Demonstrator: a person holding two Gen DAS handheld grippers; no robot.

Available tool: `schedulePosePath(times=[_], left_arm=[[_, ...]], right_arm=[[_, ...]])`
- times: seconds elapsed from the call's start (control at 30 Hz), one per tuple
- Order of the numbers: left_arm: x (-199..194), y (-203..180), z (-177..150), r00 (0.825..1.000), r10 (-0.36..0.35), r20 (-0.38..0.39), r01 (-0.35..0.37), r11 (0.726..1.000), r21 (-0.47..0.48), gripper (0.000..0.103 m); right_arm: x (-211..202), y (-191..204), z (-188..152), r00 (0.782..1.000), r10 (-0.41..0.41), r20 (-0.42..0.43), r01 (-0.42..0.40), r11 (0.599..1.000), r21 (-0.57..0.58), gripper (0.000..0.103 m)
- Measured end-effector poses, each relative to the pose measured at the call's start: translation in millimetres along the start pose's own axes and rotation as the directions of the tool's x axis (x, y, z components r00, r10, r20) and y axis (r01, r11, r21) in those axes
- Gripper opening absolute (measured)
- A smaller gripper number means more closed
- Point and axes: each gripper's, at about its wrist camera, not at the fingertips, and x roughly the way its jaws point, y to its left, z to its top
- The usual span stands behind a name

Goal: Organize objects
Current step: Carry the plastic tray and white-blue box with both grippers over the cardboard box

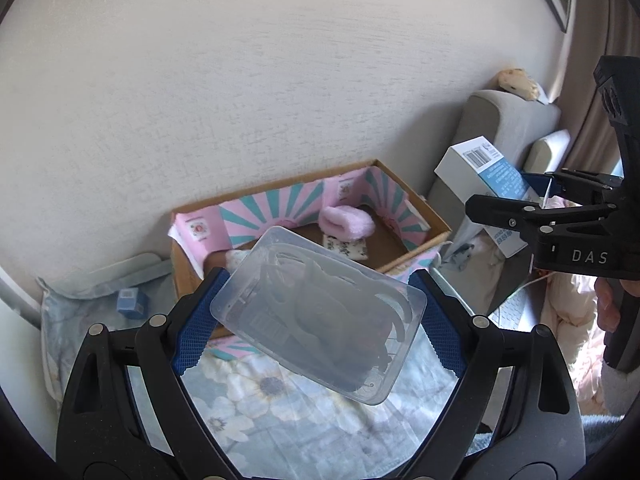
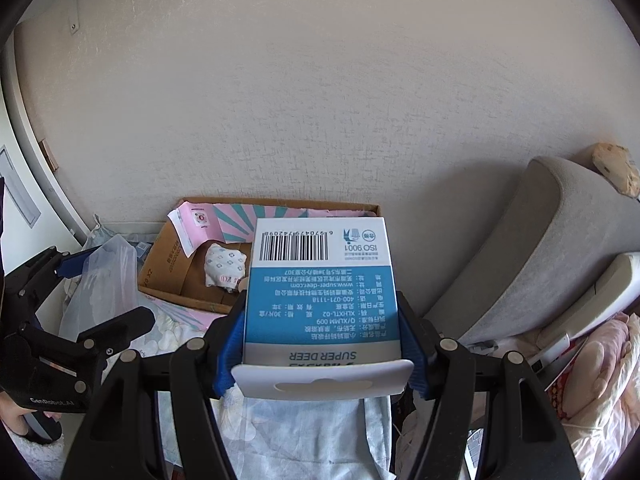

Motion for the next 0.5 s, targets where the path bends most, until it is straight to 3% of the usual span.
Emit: schedulePosePath(times=[0.5], left_arm=[[59,36,48,0.996,0.021,-0.088,-0.022,1.0,-0.002,0.089]], right_arm=[[58,0,66,0.998,0.045,-0.052,-0.049,0.995,-0.085,0.062]])
